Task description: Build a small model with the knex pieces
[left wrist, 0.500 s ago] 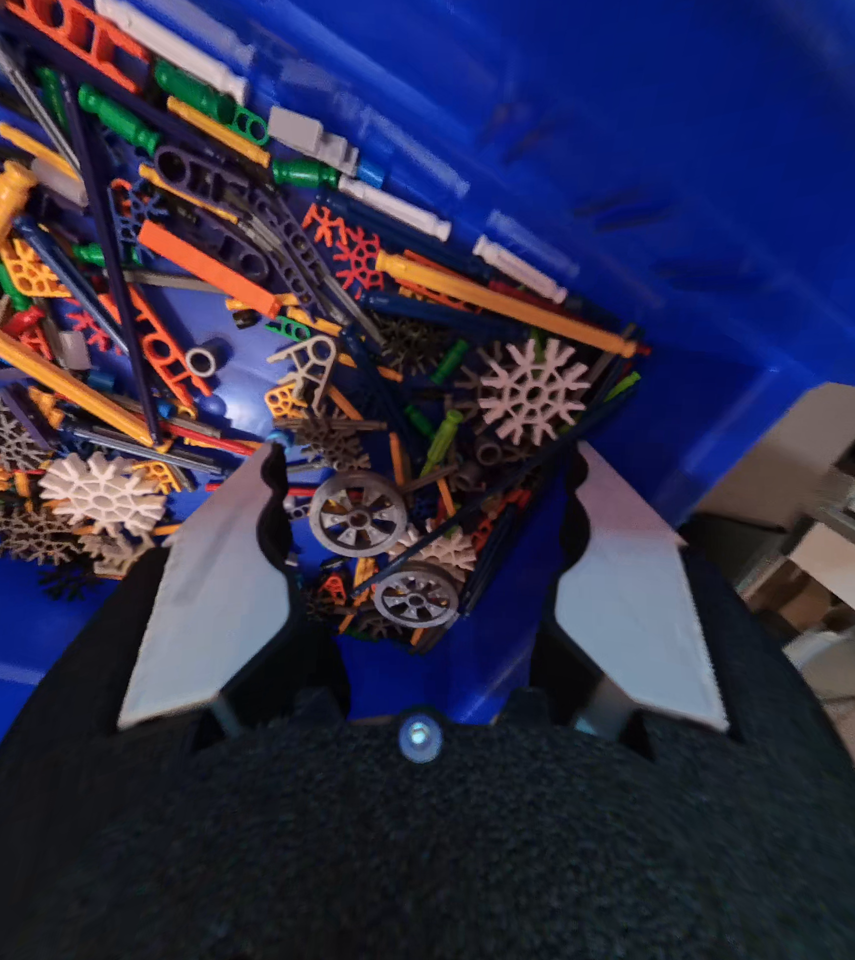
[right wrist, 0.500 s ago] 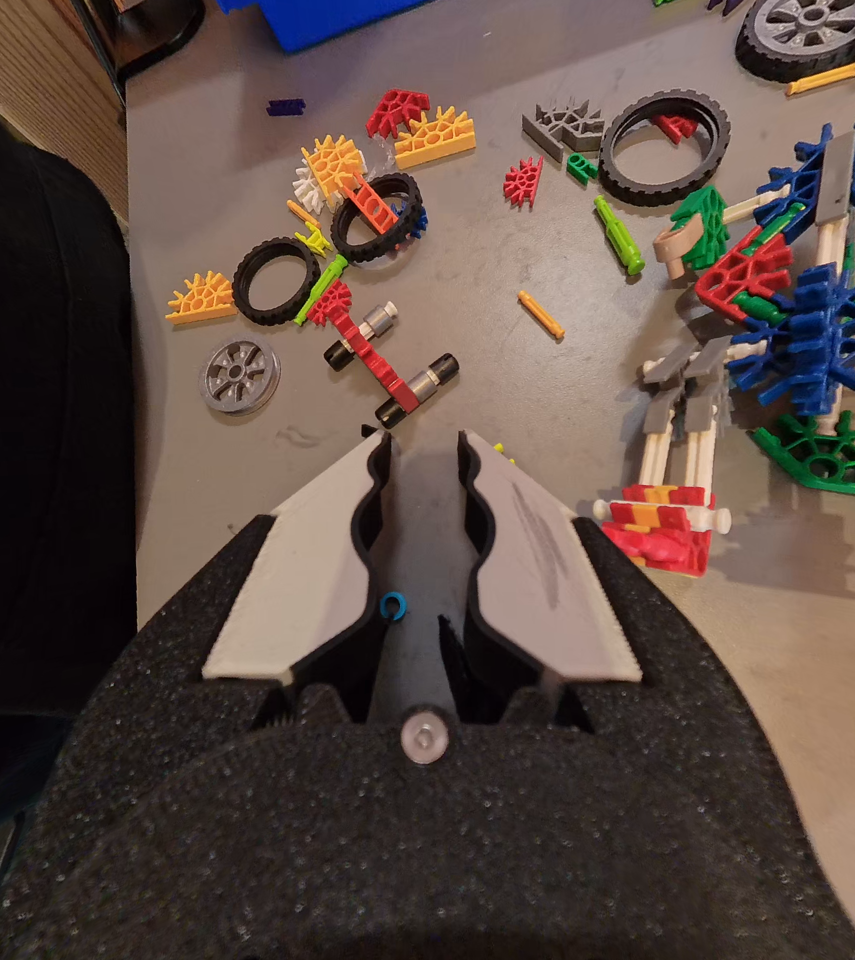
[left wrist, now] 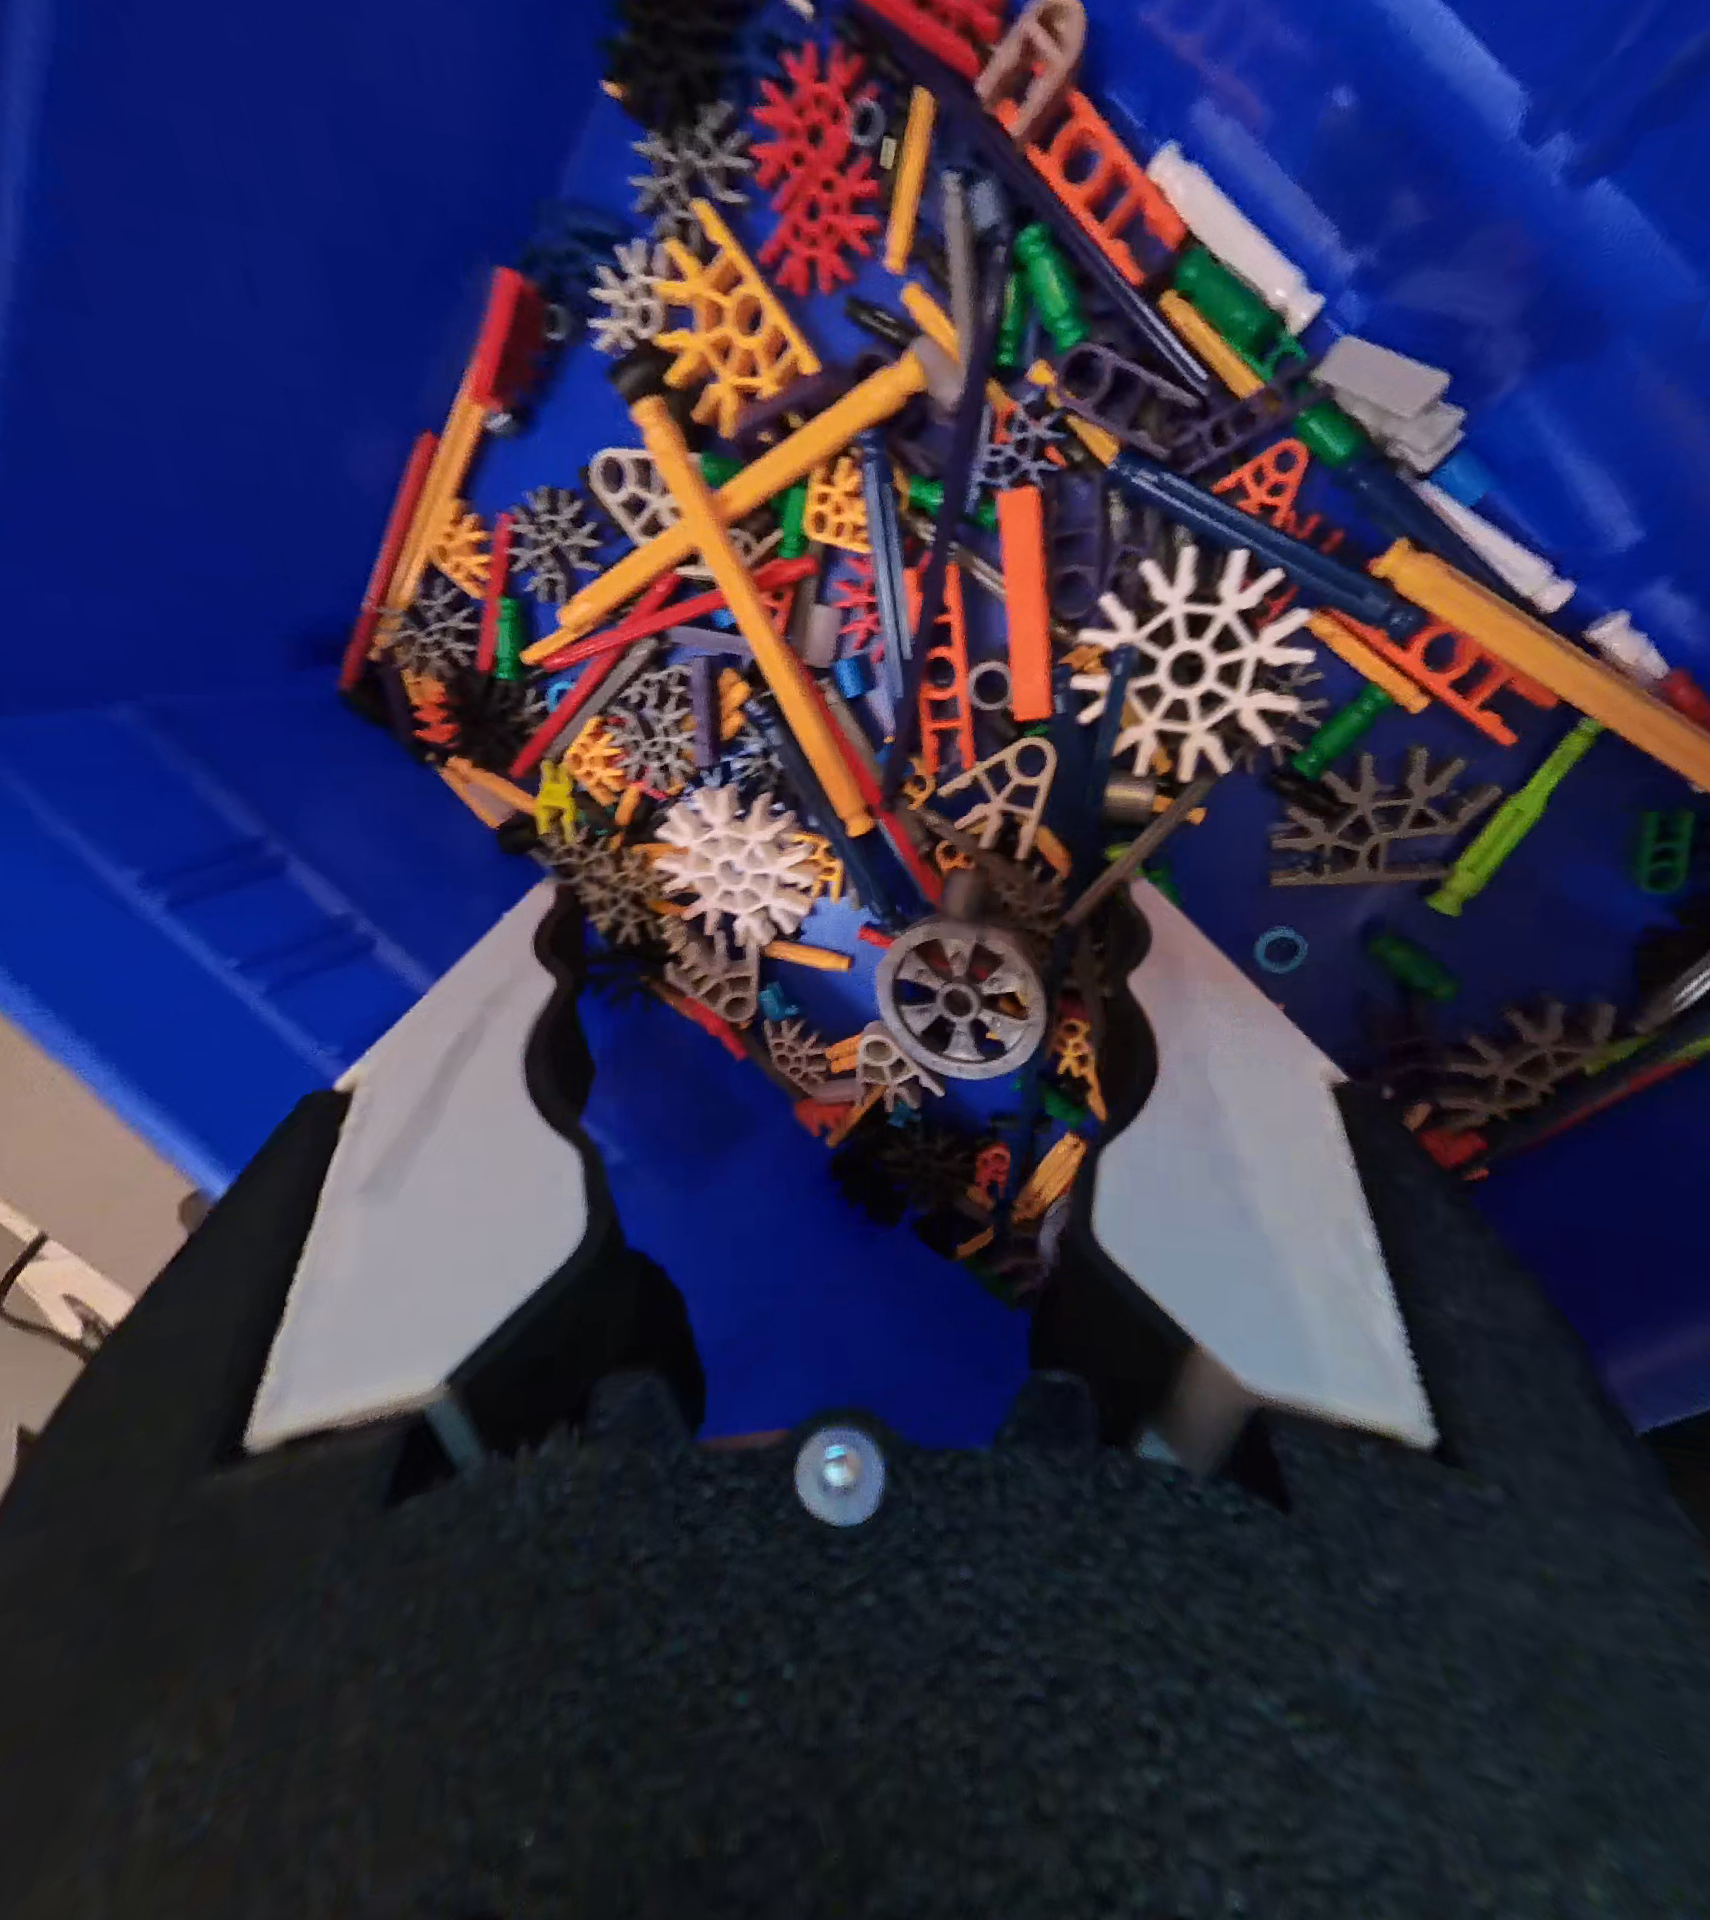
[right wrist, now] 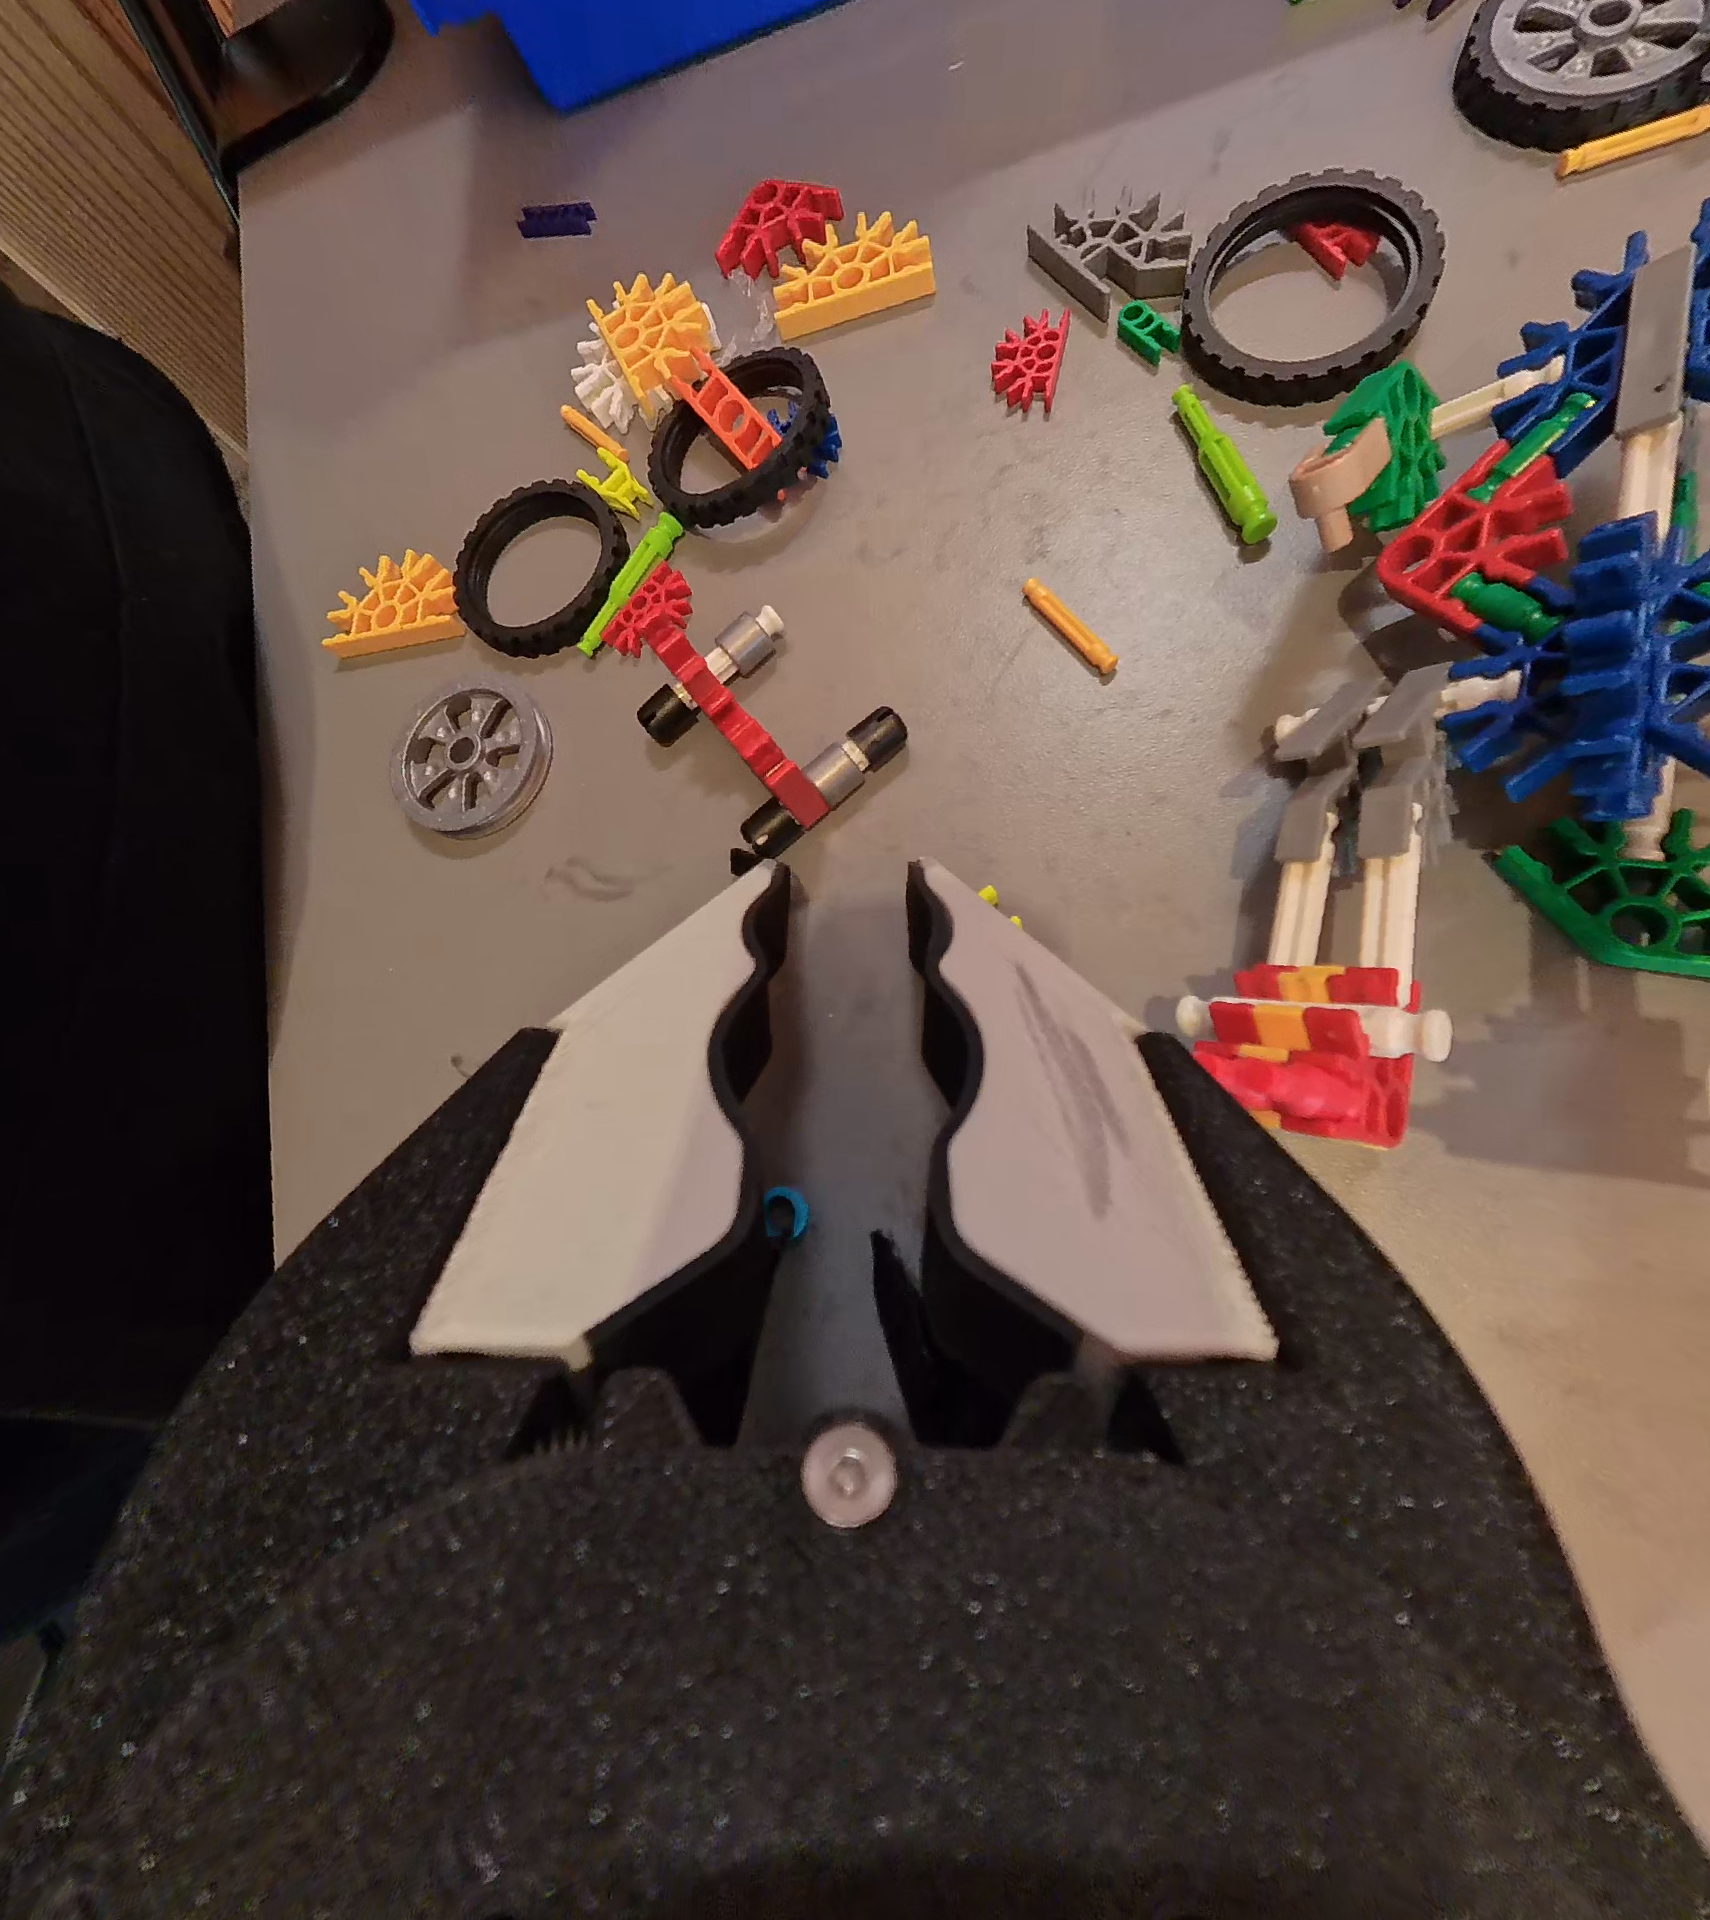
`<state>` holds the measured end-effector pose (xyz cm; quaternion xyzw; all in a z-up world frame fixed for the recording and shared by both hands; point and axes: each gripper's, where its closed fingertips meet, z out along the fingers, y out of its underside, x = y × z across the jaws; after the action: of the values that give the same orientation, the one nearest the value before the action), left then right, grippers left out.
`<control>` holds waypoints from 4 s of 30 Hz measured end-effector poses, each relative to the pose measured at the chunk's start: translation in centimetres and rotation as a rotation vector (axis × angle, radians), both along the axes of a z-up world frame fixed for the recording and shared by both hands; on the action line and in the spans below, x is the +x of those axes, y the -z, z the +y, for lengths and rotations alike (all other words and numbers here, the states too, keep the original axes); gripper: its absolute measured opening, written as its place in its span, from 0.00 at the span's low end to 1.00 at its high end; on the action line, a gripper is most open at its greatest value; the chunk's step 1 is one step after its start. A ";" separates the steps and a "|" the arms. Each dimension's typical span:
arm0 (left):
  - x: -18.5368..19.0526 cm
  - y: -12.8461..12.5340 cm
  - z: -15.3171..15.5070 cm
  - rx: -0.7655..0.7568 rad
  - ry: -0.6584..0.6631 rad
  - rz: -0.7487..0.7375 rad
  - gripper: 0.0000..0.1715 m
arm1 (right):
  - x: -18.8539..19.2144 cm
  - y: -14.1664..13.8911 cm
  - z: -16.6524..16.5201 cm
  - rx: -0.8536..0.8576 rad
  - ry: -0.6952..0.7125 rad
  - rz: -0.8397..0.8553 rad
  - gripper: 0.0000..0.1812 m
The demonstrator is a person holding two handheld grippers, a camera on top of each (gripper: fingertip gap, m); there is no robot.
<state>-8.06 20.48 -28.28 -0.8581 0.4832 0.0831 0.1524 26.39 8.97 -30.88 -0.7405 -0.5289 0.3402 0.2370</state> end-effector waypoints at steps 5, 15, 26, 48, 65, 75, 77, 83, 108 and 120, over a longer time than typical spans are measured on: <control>-1.6 -1.9 -0.1 0.001 -0.018 0.006 0.55 | 0.0 0.0 0.1 -0.008 0.004 0.001 0.12; -4.3 -1.9 -4.3 -0.212 0.063 0.121 0.49 | 0.0 0.0 0.1 -0.014 0.006 0.002 0.12; -6.2 -5.2 -0.2 -0.071 -0.019 0.066 0.25 | 0.0 0.0 0.1 -0.011 0.007 0.002 0.11; -2.3 -3.3 1.3 -0.151 -0.067 -0.082 0.51 | 0.0 0.0 0.1 -0.011 0.008 0.002 0.11; -2.3 -1.3 6.2 -0.153 0.148 0.220 0.14 | 0.0 0.0 0.1 0.001 0.005 0.002 0.12; -4.5 1.3 6.3 -0.452 0.283 0.457 0.08 | 0.0 0.0 -0.1 0.020 -0.003 0.002 0.13; -5.1 1.5 6.0 -0.525 0.294 0.509 0.08 | 0.0 0.0 -0.1 0.025 -0.005 0.001 0.13; -6.1 2.3 5.5 -0.627 0.293 0.593 0.04 | 0.0 0.0 -0.2 0.041 -0.008 -0.001 0.14; -5.5 1.8 5.1 -0.595 0.240 0.447 0.07 | 0.0 -0.1 -0.4 0.051 -0.027 0.003 0.17; -6.7 3.0 5.1 -0.564 0.210 0.548 0.04 | 0.0 -0.1 -0.4 0.064 -0.026 -0.001 0.17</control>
<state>-14.72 25.55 -31.24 -0.7586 0.5946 0.1568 -0.2155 26.37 8.52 -30.80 -0.7257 -0.5493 0.3258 0.2559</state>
